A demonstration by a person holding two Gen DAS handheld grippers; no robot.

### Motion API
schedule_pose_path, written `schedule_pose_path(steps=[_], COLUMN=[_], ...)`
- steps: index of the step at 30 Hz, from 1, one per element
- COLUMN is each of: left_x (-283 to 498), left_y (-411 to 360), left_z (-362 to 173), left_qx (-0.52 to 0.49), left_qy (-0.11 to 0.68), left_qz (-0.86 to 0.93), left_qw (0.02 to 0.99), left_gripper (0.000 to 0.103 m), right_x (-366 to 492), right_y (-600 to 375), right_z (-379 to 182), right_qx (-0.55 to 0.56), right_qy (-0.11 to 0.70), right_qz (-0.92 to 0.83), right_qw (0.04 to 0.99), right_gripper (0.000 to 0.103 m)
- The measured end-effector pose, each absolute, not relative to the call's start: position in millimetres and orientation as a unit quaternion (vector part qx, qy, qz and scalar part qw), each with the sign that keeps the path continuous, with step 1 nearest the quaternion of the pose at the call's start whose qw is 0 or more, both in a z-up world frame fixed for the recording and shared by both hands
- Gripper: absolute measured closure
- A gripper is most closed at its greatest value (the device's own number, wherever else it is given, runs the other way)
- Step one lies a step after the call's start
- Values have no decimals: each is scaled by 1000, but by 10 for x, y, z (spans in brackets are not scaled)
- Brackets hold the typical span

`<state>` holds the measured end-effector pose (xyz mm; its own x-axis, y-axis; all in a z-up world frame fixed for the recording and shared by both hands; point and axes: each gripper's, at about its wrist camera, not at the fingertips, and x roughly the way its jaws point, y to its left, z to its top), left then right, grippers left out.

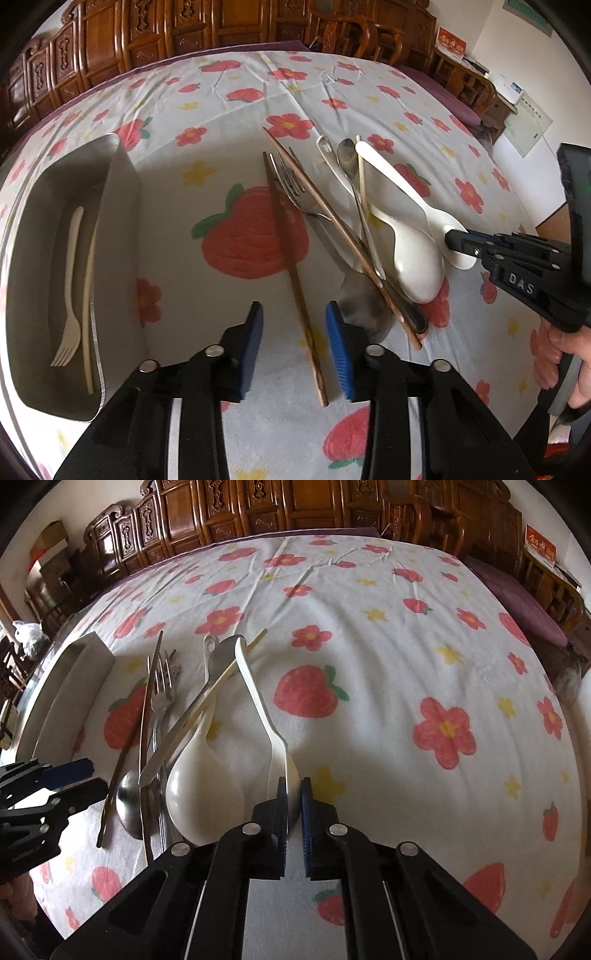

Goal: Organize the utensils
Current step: 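Grasp a dark wooden chopstick with the left tool while the right tool lifts the white spoon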

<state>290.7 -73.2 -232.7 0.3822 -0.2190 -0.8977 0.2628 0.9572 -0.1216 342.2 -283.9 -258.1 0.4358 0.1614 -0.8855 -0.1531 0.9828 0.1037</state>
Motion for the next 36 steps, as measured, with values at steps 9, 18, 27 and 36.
schedule_pose_path(steps=[9,18,27,36], left_x=[3012,3035,2903,2757], left_y=[-821,-667,-457,-171], left_z=[-2397,-2375,-2075,-1733], left_qx=[27,17,11,-1], left_qy=[540,542,515,489], left_qz=[-119,-99,-91,-81], left_qw=[833,834,852,869], left_gripper=[84,99,99,99], right_x=[3248,3091,3023,3026], right_y=[-2923,-2813,-2640,-2319], right_z=[-2418,-2267,-2178,-2002], right_qx=[26,36,40,33], right_qy=[508,495,491,477], right_qz=[106,128,138,162], right_qw=[854,858,859,863], right_gripper=[96,95,95,95])
